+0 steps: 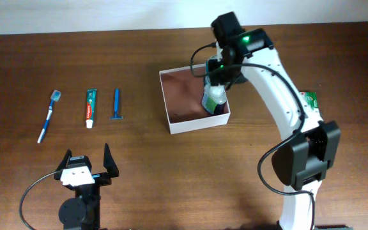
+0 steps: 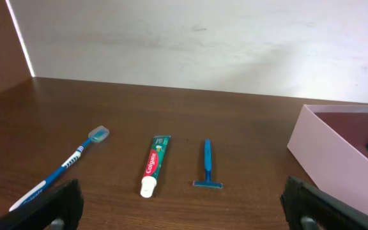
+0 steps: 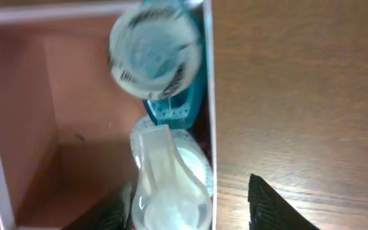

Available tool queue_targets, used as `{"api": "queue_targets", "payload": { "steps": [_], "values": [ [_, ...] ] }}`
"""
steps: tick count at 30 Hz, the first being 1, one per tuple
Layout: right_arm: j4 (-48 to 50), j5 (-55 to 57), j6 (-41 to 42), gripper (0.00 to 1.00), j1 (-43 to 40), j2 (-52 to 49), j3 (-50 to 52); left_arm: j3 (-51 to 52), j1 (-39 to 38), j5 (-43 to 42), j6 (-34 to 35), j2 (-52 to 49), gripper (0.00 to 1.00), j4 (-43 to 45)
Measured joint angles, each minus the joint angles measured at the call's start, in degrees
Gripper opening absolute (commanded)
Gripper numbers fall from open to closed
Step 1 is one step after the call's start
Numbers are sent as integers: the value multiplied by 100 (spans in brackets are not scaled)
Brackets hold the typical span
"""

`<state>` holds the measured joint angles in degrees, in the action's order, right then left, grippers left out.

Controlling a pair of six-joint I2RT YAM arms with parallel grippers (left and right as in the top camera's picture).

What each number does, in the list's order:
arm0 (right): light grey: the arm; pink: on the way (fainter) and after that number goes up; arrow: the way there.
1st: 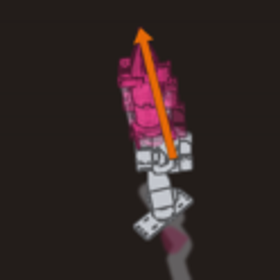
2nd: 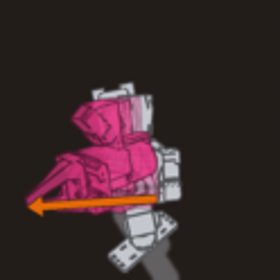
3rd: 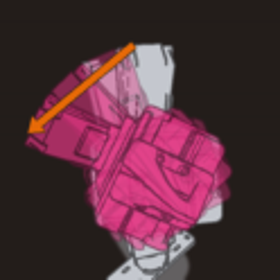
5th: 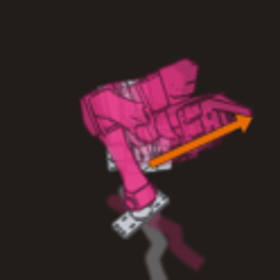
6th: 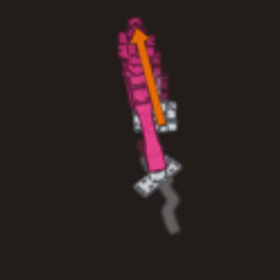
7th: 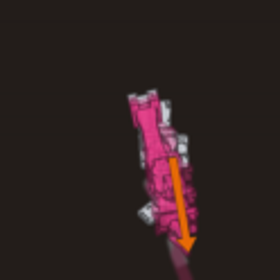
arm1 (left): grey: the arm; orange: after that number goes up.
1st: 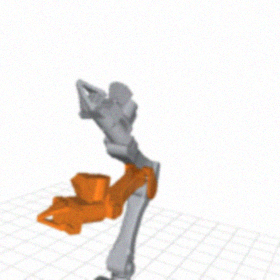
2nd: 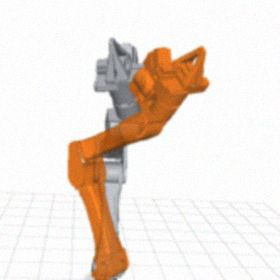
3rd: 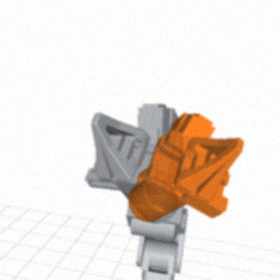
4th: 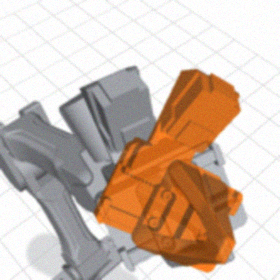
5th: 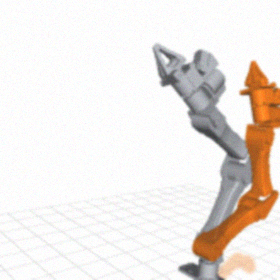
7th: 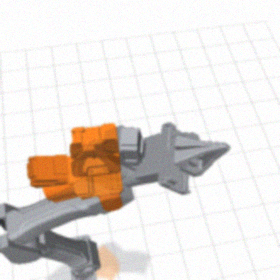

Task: Pack container
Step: 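Move the right gripper over the green Dettol soap pack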

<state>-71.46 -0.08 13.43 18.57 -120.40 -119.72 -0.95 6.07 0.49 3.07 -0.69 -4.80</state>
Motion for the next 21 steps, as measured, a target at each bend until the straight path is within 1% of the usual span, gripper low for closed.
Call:
{"api": "queue_targets", "payload": {
  "steps": [3, 9, 10, 13, 18, 21],
  "values": [
    [-72, -17, -44, 63, -125, 26, -424, 0, 0, -2, 0, 0, 99, 0],
    [-466, -24, -61, 67, -192, 203, -1368, 0, 0, -2, 0, 0, 99, 0],
    [-507, -26, -61, 70, -192, 227, -1488, 0, 0, -2, 0, 0, 99, 0],
    [-750, 46, -68, 73, -201, 267, -1849, 0, 0, -2, 0, 0, 99, 0],
    [-1392, 627, -74, 81, -350, 271, -2256, 0, 0, -2, 0, 0, 99, 0],
    [-1849, 1008, -83, 85, -706, 271, -2367, 0, 0, -2, 0, 0, 99, 0]
  ]
}}
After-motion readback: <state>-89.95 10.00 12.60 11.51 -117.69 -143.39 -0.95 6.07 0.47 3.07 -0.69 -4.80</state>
